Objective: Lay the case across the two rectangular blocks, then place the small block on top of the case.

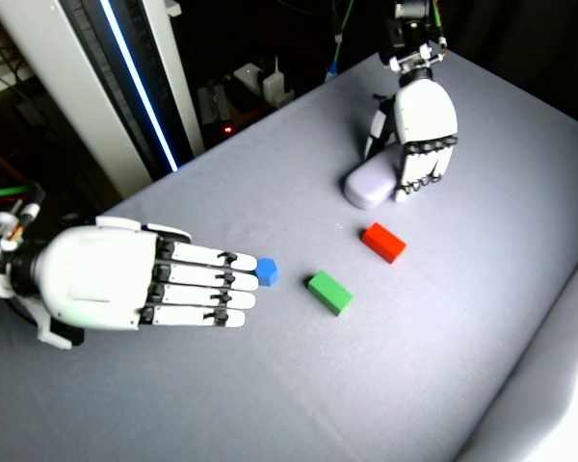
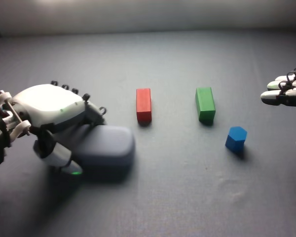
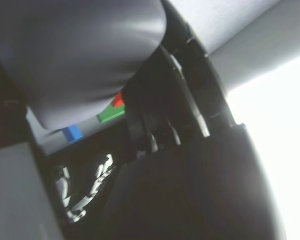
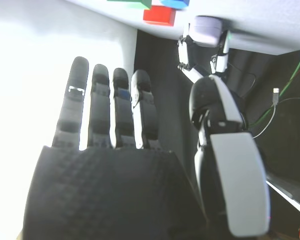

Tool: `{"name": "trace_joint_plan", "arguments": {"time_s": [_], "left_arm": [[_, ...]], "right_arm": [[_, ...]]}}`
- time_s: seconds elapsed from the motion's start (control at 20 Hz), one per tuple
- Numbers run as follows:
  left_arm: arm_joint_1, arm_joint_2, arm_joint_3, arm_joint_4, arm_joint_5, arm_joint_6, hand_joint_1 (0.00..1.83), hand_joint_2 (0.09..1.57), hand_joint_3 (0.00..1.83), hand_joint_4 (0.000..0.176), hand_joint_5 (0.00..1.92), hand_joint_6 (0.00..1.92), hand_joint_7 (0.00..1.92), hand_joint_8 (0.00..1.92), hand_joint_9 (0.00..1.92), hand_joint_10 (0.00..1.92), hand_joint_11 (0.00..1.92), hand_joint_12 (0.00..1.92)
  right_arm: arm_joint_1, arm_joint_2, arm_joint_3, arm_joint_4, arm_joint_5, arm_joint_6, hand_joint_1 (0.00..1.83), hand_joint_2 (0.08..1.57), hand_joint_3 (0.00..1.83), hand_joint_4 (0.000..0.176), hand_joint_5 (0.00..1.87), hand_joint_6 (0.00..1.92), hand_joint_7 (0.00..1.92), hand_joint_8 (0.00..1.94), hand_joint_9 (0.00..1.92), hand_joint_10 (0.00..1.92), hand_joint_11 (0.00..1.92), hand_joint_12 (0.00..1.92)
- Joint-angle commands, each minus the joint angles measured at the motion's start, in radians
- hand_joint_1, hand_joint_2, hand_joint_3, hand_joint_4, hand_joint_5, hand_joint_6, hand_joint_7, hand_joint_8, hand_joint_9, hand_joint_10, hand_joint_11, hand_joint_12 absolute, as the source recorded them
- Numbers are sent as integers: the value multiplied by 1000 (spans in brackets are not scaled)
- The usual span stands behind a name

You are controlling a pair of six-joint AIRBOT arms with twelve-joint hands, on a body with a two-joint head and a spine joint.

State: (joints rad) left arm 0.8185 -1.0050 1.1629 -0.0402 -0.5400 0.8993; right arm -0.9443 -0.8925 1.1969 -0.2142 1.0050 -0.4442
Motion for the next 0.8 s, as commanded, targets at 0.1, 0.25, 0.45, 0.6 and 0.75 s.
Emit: {"name": "trace_joint_plan", "arguments": {"time_s": [0.1, 0.25, 0.45, 0.6, 0.75], "left_arm": [[-68, 10, -1, -2, -240, -5, 1281, 1094, 2, 0, 1057, 628, 1026, 1162, 986, 1172, 865, 1567], [-132, -23, 7, 5, -307, -8, 1287, 1080, 0, 0, 1064, 615, 1076, 1074, 1032, 1055, 923, 1431], [-221, -100, 50, 23, -284, -8, 1368, 1078, 2, 0, 978, 813, 1080, 842, 1010, 1146, 927, 1350], [-263, -172, 110, 25, -235, -28, 1384, 1081, 0, 0, 1015, 809, 1040, 909, 983, 1179, 878, 1369], [-290, -242, 176, 19, -170, -44, 1256, 1083, 1, 0, 1025, 820, 1074, 971, 1050, 854, 931, 1306]], "right_arm": [[10, 1, 3, 35, 111, 8, 605, 1300, 0, 0, 304, 0, 227, 2, 208, 4, 0, 686], [14, -5, 4, 35, 111, 8, 649, 1300, 1, 0, 339, 6, 271, 6, 233, 4, 0, 719], [15, -6, 7, 35, 111, 8, 691, 1356, 2, 0, 378, 1, 323, 3, 258, 11, 0, 702], [19, -7, 8, 35, 111, 8, 753, 1374, 0, 0, 292, 1, 288, 1, 267, 3, 49, 688], [21, -9, 10, 32, 111, 8, 748, 1381, 0, 25, 271, 0, 267, 0, 240, 0, 138, 379]]}}
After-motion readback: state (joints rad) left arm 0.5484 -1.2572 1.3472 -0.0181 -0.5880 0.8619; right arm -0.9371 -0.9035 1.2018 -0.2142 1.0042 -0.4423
